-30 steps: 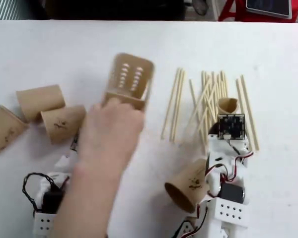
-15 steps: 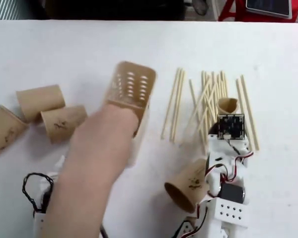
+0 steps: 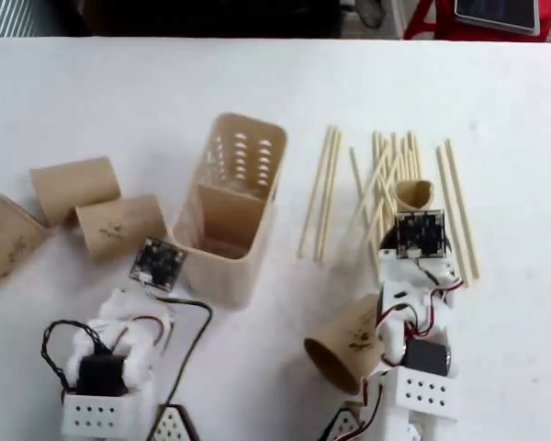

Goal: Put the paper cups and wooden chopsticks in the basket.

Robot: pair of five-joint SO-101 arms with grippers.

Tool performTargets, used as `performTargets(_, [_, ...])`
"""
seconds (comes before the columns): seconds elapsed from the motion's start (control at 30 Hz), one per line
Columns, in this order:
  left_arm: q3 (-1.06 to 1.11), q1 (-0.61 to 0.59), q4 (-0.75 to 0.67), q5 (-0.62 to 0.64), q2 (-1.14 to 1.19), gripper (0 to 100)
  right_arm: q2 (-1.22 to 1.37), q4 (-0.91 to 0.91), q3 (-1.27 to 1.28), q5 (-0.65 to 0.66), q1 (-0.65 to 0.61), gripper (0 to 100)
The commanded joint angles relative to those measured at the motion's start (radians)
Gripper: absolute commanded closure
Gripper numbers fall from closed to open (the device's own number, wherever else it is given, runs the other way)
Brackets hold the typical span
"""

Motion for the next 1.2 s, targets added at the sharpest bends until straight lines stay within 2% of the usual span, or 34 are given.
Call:
performTargets(0.0, [-0.002,0.01,0.006,-0.005,-0.007,98,-0.013,-0.004,-0.021,0.049,-0.005,98.1])
performTargets(0.17, [-0.002,0.01,0.006,-0.005,-0.007,98,-0.005,0.025,-0.169,0.043,-0.025,98.1])
performTargets(0.37, [-0.002,0.01,0.006,-0.005,-0.007,98,-0.002,0.225,-0.502,0.041,-0.197,98.1])
performTargets(0.47, [-0.002,0.01,0.006,-0.005,-0.007,98,0.035,0.263,-0.64,0.04,-0.288,98.1])
performTargets(0.53, [-0.002,0.01,0.006,-0.005,-0.007,98,0.116,0.269,-0.744,0.035,-0.331,98.2])
performTargets(0.83, [-0.002,0.01,0.006,-0.005,-0.007,98,0.713,0.282,-1.226,-0.218,-0.464,98.1])
performTargets(1.17, [-0.002,0.01,0.006,-0.005,-0.007,98,1.161,0.282,-1.511,-0.264,-0.616,98.1])
